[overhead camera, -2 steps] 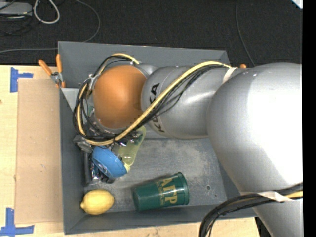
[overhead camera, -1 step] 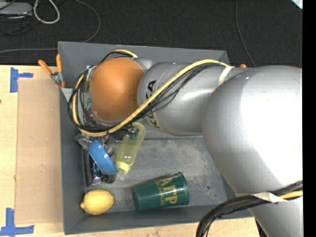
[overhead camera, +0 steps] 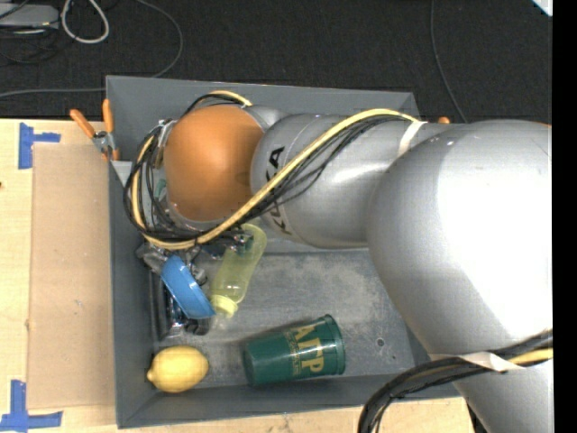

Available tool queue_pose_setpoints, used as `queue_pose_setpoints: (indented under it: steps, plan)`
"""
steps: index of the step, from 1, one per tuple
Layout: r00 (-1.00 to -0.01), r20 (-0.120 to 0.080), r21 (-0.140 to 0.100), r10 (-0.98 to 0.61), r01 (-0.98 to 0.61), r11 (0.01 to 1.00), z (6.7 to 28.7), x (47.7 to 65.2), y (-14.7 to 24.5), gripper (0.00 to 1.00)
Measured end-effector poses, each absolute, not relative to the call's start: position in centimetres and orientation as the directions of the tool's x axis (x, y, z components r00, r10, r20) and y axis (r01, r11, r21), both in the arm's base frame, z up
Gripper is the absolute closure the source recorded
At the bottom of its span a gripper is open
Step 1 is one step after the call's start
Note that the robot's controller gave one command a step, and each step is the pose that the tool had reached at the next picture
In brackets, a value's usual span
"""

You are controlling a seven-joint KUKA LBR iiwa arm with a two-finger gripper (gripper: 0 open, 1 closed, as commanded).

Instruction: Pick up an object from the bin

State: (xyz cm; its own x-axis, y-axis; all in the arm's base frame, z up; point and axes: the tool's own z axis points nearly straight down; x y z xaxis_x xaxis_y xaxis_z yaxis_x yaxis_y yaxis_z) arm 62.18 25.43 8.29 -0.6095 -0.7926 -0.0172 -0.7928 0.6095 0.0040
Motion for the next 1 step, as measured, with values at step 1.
queue_pose_setpoints:
  steps: [1]
  plan:
    - [-0.61,-0.019,0.005,-0.792,-0.792,0.61,13.23,62.18,25.5,1.0]
